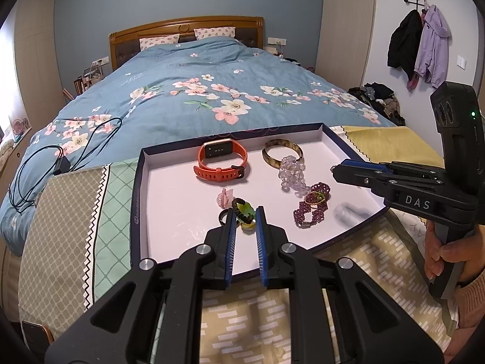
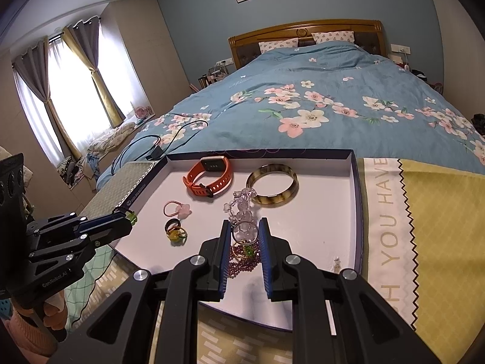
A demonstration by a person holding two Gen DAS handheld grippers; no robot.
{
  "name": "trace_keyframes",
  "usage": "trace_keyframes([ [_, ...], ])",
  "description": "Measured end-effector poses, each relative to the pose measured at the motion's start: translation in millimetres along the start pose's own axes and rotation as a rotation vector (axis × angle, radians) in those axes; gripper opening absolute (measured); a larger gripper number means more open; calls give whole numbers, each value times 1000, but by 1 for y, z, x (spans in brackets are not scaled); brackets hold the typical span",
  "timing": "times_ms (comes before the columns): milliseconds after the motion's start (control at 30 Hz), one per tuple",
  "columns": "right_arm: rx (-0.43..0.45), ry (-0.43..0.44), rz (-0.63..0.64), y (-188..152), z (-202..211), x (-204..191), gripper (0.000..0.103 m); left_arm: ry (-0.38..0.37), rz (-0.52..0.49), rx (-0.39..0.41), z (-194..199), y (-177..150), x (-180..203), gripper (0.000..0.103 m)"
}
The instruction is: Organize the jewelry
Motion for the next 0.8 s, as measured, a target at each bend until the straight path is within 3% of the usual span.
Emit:
trace_keyframes([
  [800,-23,-11,-5,-4,-9,4,17,6,7,-19,-10,-3,-2,13],
])
Point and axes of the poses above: each gripper's, at about its wrist camera, not at the fingertips, and z roughly against the way its jaws point, x to its right, y to its top, the point moved 2 cm from there along -z, roughly the way its jaws point, and after that the axes turned 11 degrees about y, right-handed, at the moved point
